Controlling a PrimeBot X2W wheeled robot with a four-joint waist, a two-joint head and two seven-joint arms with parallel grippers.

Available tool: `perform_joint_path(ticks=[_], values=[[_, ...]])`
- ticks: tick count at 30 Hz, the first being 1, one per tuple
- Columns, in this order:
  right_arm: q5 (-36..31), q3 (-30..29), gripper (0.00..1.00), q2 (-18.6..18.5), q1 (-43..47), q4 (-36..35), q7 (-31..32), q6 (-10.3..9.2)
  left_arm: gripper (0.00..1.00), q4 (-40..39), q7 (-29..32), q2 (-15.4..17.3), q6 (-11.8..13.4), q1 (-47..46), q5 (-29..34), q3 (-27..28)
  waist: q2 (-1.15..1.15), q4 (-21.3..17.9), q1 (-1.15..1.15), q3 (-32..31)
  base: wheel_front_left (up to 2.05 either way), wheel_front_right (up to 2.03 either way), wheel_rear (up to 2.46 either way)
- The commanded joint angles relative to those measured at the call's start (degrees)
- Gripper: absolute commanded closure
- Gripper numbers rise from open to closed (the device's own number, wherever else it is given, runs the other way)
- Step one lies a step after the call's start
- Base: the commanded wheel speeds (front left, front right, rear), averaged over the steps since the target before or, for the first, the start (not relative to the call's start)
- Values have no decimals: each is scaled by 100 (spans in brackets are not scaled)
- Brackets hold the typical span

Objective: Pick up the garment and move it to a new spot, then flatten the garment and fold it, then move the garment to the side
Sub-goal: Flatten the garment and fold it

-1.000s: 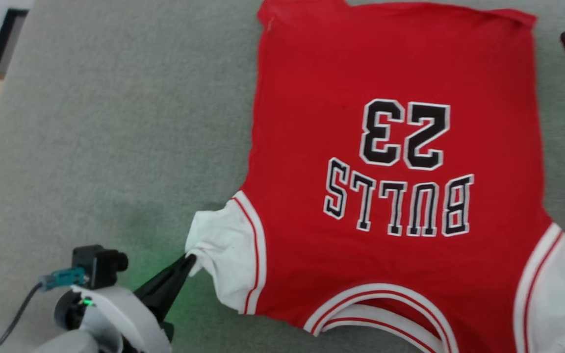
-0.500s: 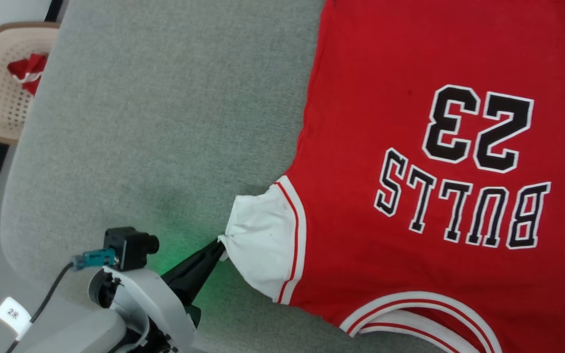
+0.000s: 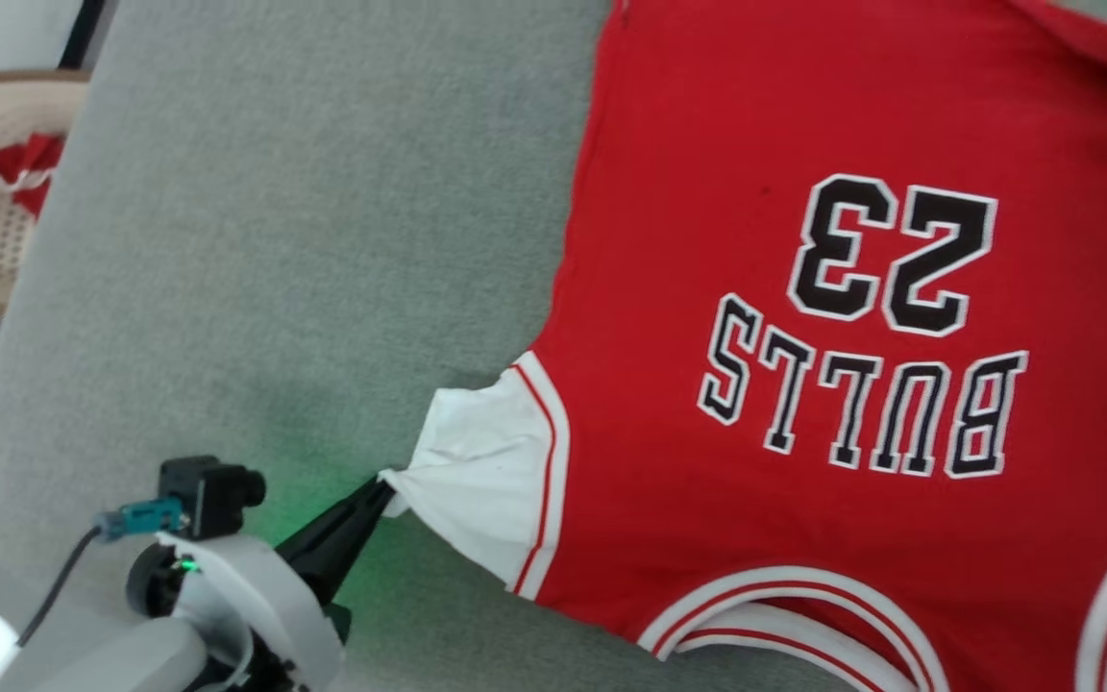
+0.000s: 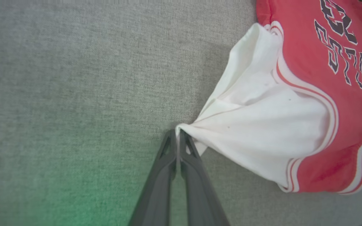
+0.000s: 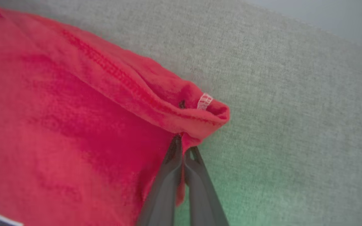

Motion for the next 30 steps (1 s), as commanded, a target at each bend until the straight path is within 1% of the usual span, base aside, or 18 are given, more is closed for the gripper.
perform_joint_path(ticks=[1,3,5,8,13,17,18,22,27,30], values=[[290,299,100,63,371,-131,82,-7,100,-24,-21,128,92,124,-56,40,0,-367,0,-331,0,0,0],[634,634,100,63,568,-489,99,-7,100,-82,-44,248,175,219,-95,81,0,-548,0,-459,0,0,0],[1031,939,100,-59,825,-938,149,-7,100,-162,-63,371,254,324,-133,116,0,-722,0,-584,0,0,0],[1556,1272,100,-357,1269,-1713,279,-8,100,-323,-72,561,352,442,-179,156,0,-938,0,-732,0,0,0],[2286,1430,100,-836,2210,-3055,578,-8,100,-553,-91,854,519,670,-286,227,0,-1272,0,-988,0,0,0],[2691,1192,100,-1067,3134,-4009,856,-8,100,-714,-109,1018,648,846,-385,245,0,-1470,0,-1174,0,0,0],[2691,1192,100,-1067,3134,-4009,856,-8,100,-714,-109,1018,648,846,-385,245,0,-1470,0,-1174,0,0,0],[2846,800,100,-1171,4171,-4769,1141,-8,100,-845,-116,1115,730,969,-430,254,0,-1597,0,-1308,0,0,0],[2808,188,100,-974,5432,-5426,1406,-8,100,-936,-133,1162,785,1077,-472,260,0,-1680,0,-1397,0,0,0],[2705,-143,100,-733,6061,-5720,1500,-8,100,-962,-144,1163,793,1121,-496,266,0,-1704,0,-1409,0,0,0]])
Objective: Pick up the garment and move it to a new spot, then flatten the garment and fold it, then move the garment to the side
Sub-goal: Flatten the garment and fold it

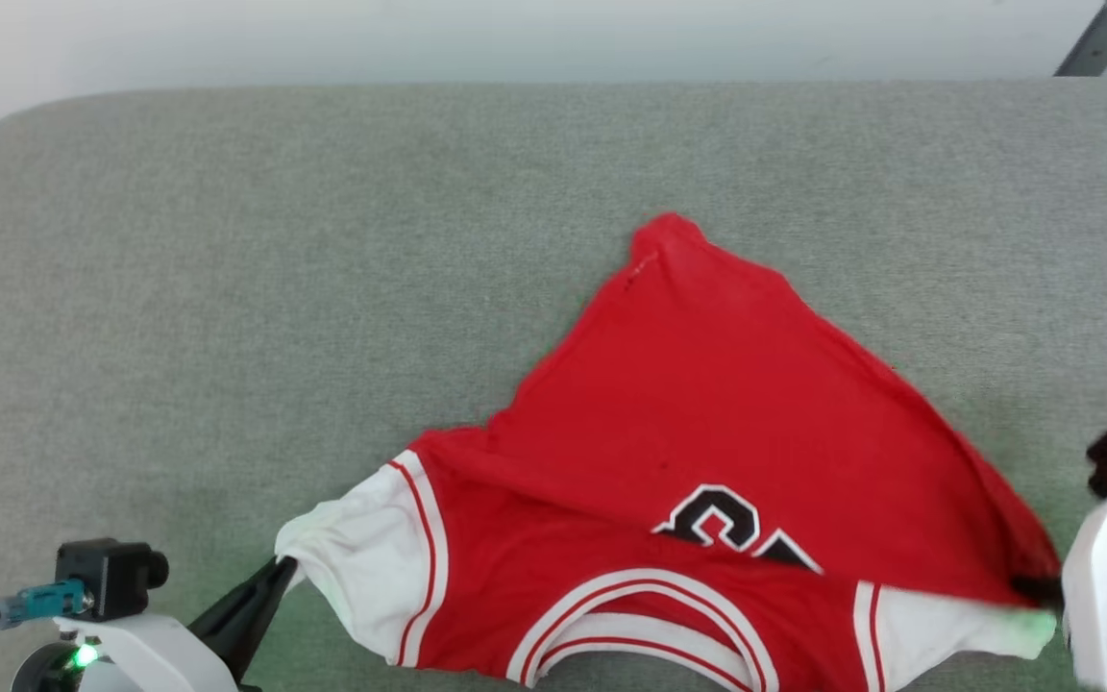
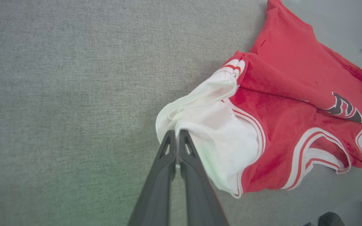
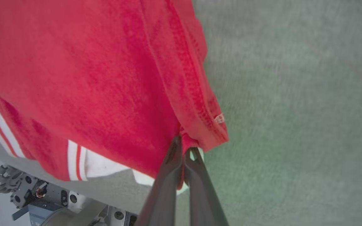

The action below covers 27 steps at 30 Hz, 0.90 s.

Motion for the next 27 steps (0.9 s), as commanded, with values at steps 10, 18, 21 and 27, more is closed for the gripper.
perform_joint_path(ticks=[10,18,21,27], values=[[-635,-403,100,711,720,382,-329,-10,100,66,27,-107,-44,-18,49,-31,0,-36,0,-20,0,0,0],[-740,-421,0,807,586,550,-498,-15,100,139,64,-188,-89,6,77,-89,0,37,0,-92,0,0,0],[-643,-516,0,752,588,231,-376,-10,100,143,61,-183,-97,39,69,-98,0,60,0,-113,0,0,0],[-507,-940,0,753,529,-782,137,-10,100,102,80,-187,-96,14,100,-111,0,137,0,-104,0,0,0]])
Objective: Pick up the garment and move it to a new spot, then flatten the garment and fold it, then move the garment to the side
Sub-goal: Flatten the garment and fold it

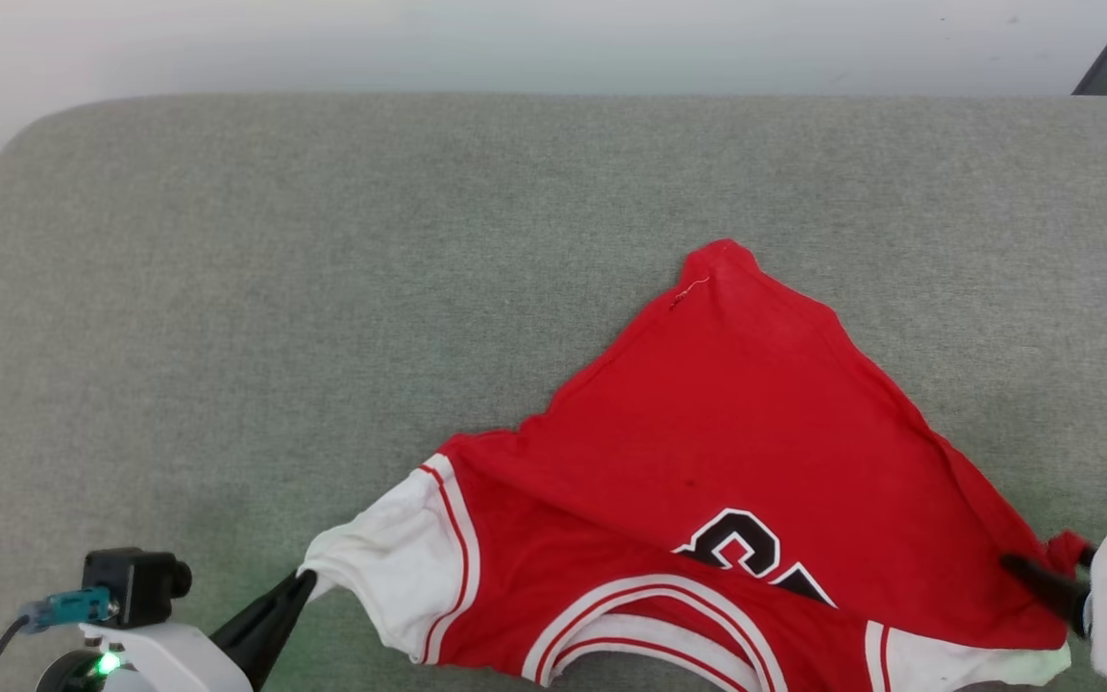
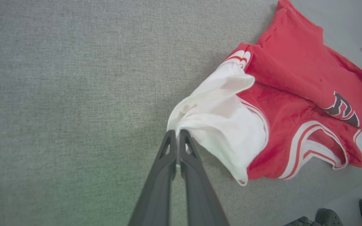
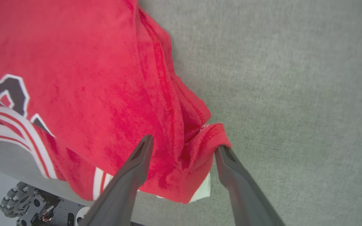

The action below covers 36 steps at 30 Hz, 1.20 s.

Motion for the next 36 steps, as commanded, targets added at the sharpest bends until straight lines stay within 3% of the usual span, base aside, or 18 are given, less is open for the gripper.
perform_joint_path(ticks=[1,6,10,15,20,26,32,33,34,35,36], values=[[35,-90,0,14,-80,-299,135,-10,100,-16,-2,-25,-16,10,51,1,0,36,0,17,0,0,0],[-141,-40,0,-60,-642,-942,-2,-10,100,-43,1,-79,-33,-93,97,12,0,158,0,146,0,0,0],[-355,448,0,-207,-1425,-736,-703,-11,100,-20,23,-167,-67,-211,161,21,0,294,0,323,0,0,0],[-523,1215,0,-339,-2555,364,-1787,-10,100,70,76,-350,-162,-417,249,5,0,506,0,573,0,0,0],[-390,2073,0,-364,-3621,1860,-2396,-11,100,243,142,-562,-302,-618,345,-35,0,740,0,772,0,0,0],[129,3044,0,-315,-4546,3327,-2136,-11,100,465,207,-799,-451,-793,416,-88,0,993,0,903,0,0,0],[457,3694,0,-319,-5067,4359,-1460,-10,100,645,216,-934,-533,-871,434,-105,0,1143,0,958,0,0,0],[467,3811,8,-322,-5102,4504,-1346,-11,100,666,218,-956,-541,-885,433,-107,0,1157,0,961,0,0,0],[520,3902,61,-318,-5127,4630,-1236,-11,100,689,217,-976,-554,-899,428,-106,0,1168,0,962,0,0,0],[573,3981,100,-321,-5150,4736,-1129,-11,100,712,219,-987,-559,-911,423,-107,0,1176,0,960,0,0,0],[594,4057,100,-336,-5191,4812,-1064,-11,100,734,224,-995,-563,-917,413,-107,0,1180,0,956,0,0,0]])
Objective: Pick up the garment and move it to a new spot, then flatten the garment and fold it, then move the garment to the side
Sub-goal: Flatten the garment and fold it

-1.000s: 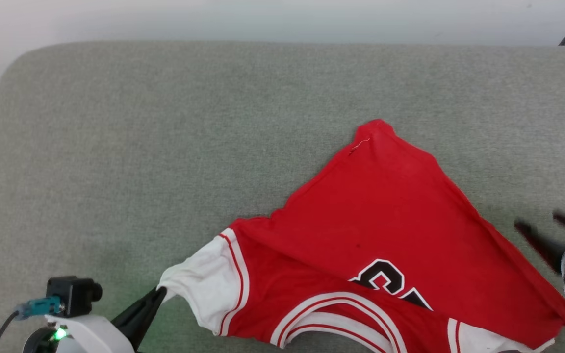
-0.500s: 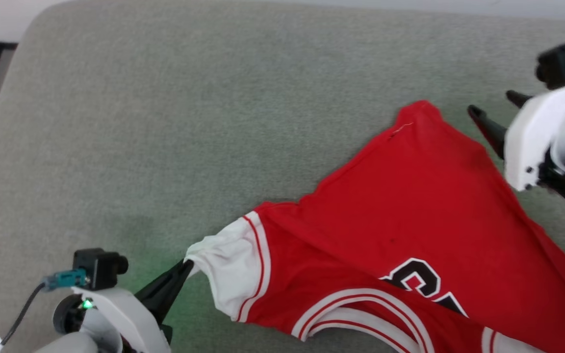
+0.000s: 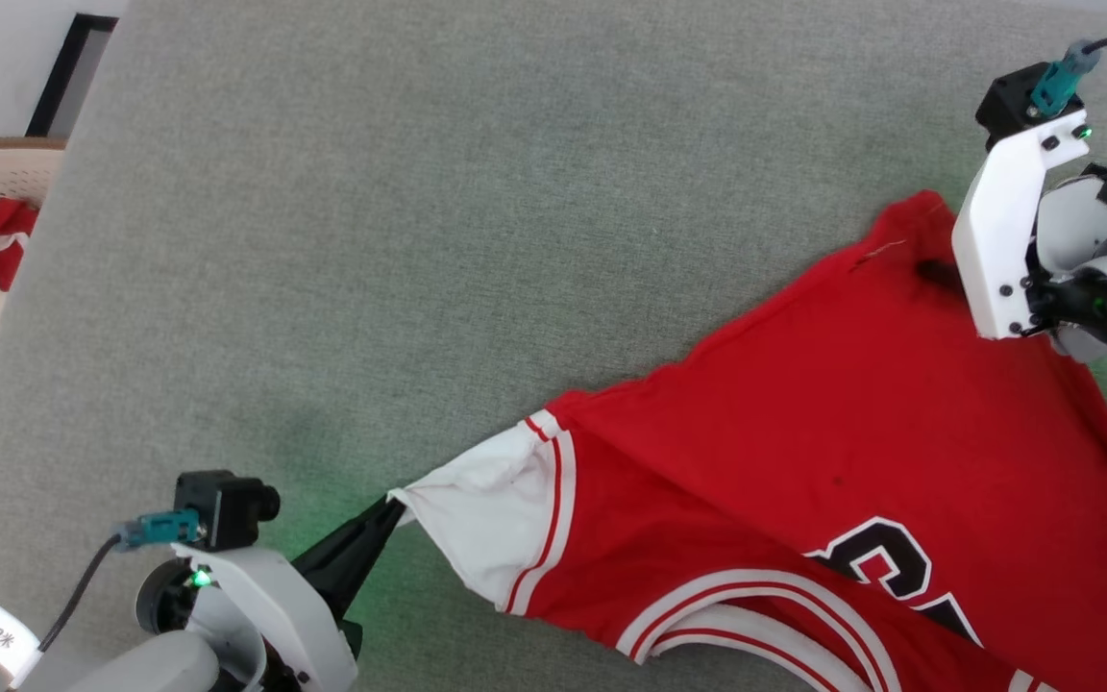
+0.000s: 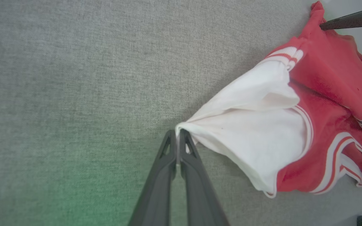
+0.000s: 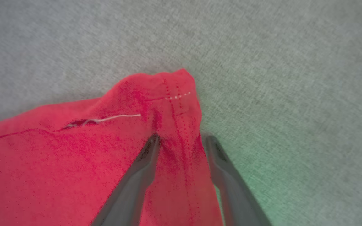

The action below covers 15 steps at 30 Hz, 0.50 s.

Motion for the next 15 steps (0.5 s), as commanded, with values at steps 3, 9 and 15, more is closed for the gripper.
perform_joint_path(ticks=[3,9,15], values=[[98,210,100,-53,-4,339,-53,-11,100,93,30,-63,-46,-89,16,-10,0,6,0,-14,0,0,0],[221,166,100,-62,-267,436,-503,-11,100,60,240,61,-77,-354,94,17,0,-122,0,-187,0,0,0],[366,42,100,-81,-418,295,-899,-11,100,-181,869,517,148,-1171,261,240,0,-367,0,-527,0,0,0]])
